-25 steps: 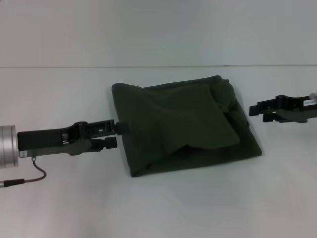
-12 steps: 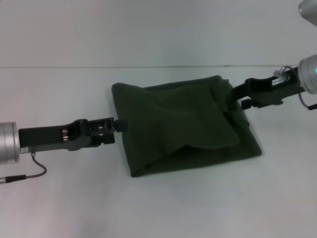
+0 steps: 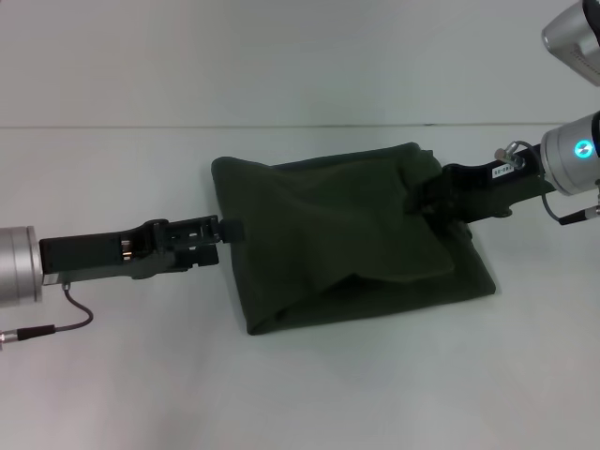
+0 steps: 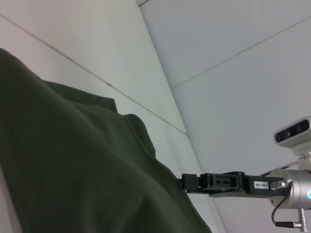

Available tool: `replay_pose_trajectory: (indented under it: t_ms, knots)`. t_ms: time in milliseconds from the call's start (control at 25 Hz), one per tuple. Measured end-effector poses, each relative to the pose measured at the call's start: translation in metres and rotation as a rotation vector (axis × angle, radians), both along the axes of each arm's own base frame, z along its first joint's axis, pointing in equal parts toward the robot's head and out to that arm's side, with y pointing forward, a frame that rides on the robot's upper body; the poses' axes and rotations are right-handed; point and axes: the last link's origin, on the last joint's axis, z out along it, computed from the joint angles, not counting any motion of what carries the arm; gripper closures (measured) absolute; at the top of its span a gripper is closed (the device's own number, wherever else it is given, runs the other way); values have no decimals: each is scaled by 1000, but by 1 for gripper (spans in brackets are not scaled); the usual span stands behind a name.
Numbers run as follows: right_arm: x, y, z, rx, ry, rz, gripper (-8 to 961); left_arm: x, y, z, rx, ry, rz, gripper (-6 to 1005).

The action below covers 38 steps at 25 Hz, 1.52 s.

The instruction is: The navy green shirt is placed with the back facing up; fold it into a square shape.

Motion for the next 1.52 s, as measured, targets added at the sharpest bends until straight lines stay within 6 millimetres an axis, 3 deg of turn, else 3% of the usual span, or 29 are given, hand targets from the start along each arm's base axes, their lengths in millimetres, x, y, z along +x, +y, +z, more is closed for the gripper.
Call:
replay_pose_trajectory:
  t_ms: [480,1520]
  knots:
    - [3,-5,-22,10,21,-28,431,0,4,-1,19,9,4,52]
    - [-1,-9,-45,19,8,-13,438,3,10,1,44,-5,11,52]
